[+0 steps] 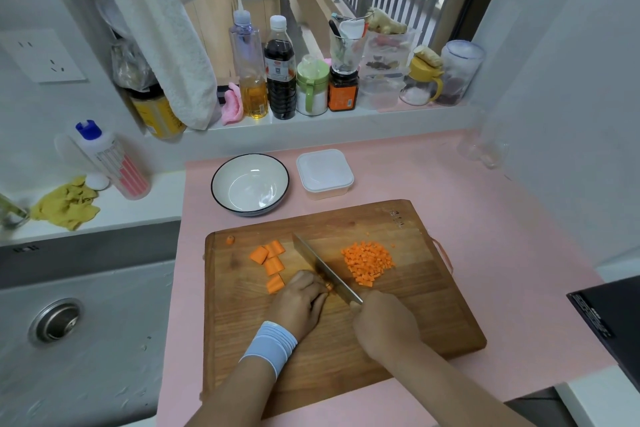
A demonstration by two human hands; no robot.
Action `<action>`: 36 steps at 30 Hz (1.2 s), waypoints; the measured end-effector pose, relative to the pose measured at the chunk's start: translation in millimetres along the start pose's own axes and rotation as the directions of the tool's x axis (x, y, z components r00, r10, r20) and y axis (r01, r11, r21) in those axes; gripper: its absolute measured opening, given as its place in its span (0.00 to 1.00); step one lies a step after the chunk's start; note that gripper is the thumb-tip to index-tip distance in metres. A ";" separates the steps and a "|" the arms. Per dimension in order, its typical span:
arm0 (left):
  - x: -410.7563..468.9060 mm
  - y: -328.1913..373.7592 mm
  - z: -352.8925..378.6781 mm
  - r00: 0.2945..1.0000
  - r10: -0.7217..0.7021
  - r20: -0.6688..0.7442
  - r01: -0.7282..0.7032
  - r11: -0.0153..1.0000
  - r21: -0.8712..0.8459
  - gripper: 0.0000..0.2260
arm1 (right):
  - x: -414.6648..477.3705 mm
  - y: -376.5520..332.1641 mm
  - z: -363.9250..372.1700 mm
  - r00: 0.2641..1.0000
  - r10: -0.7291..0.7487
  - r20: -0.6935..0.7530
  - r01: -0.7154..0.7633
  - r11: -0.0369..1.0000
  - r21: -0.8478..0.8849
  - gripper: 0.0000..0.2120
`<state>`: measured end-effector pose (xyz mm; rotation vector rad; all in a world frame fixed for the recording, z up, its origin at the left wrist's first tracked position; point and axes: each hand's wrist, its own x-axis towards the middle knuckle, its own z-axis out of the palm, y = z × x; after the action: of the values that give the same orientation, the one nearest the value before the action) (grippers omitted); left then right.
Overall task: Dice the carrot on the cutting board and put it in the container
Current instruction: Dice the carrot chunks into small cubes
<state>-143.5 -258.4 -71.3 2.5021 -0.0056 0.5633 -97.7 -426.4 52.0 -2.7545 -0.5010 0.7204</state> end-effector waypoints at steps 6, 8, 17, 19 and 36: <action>-0.6 -0.5 0.5 1.000 -0.023 0.000 0.023 1.000 0.009 0.07 | -11.0 0.8 3.1 0.999 -0.025 -0.044 0.023 0.999 -0.046 0.11; -0.3 0.0 -0.1 1.000 -0.024 -0.001 0.024 1.000 0.005 0.06 | -13.4 2.8 3.6 0.998 -0.037 -0.047 0.035 0.998 -0.055 0.12; 0.7 2.0 -2.4 1.000 -0.016 -0.005 0.016 1.000 -0.017 0.06 | -7.6 8.5 4.6 1.000 0.002 0.024 -0.003 1.000 0.017 0.13; 1.0 2.0 -2.6 1.000 -0.019 -0.007 0.019 1.000 -0.013 0.07 | -3.5 5.1 3.6 0.999 0.008 0.031 -0.009 1.000 0.030 0.13; 2.4 -2.4 -9.7 0.969 -0.245 0.020 0.245 0.969 -0.006 0.06 | 18.0 16.2 -3.4 0.989 0.007 0.150 -0.035 0.983 0.181 0.14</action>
<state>-144.8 -250.9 -64.3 2.4513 0.2897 0.4350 -76.9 -434.7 42.1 -2.5515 -0.4131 0.9335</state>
